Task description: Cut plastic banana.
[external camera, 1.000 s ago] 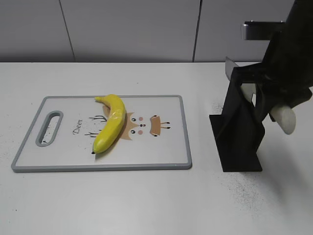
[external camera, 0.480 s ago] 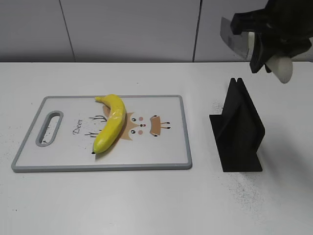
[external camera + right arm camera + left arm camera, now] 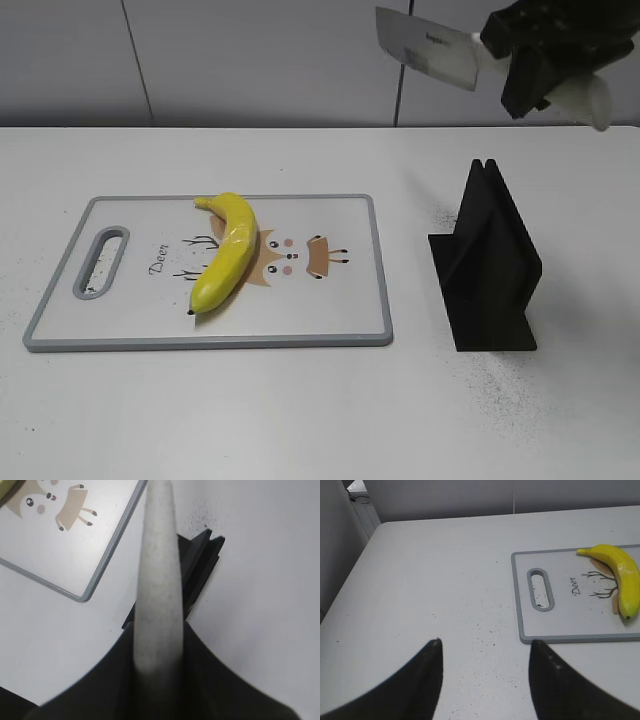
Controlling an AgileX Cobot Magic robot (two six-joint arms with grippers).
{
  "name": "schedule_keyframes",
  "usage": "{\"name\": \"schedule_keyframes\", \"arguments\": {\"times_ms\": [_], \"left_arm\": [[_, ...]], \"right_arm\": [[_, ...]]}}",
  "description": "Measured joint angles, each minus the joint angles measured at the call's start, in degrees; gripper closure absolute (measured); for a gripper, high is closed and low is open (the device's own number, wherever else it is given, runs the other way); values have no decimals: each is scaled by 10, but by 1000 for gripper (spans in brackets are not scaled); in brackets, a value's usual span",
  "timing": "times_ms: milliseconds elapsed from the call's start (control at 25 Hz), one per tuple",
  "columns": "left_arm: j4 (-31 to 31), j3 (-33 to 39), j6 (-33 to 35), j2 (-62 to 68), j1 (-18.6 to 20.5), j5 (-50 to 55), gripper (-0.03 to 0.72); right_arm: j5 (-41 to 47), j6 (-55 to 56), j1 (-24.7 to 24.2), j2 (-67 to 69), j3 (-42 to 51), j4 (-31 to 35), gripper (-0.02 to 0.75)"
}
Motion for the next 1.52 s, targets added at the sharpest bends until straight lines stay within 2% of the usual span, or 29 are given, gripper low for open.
{"name": "schedule_keyframes", "arguments": {"times_ms": [200, 400, 560, 760, 1080, 1360, 1520], "left_arm": [[-1, -16, 8, 119, 0, -65, 173], [-10, -55, 71, 251, 0, -124, 173], [-30, -116, 143, 358, -5, -131, 173], [-59, -224, 235, 483, -49, -111, 173], [-60, -384, 363, 681, -131, -26, 173], [-84, -483, 452, 819, -180, 30, 173], [-96, -504, 501, 880, -196, 41, 173]], "right_arm": [[0, -121, 0, 32, -58, 4, 578], [0, -244, 0, 57, -80, 43, 578], [0, -325, 8, 78, -83, 92, 578], [-1, -410, 27, 106, -84, 110, 578], [-2, -507, 41, 158, -99, 138, 578], [-2, -602, 50, 195, -106, 164, 578], [-2, -638, 50, 203, -106, 183, 579]]}}
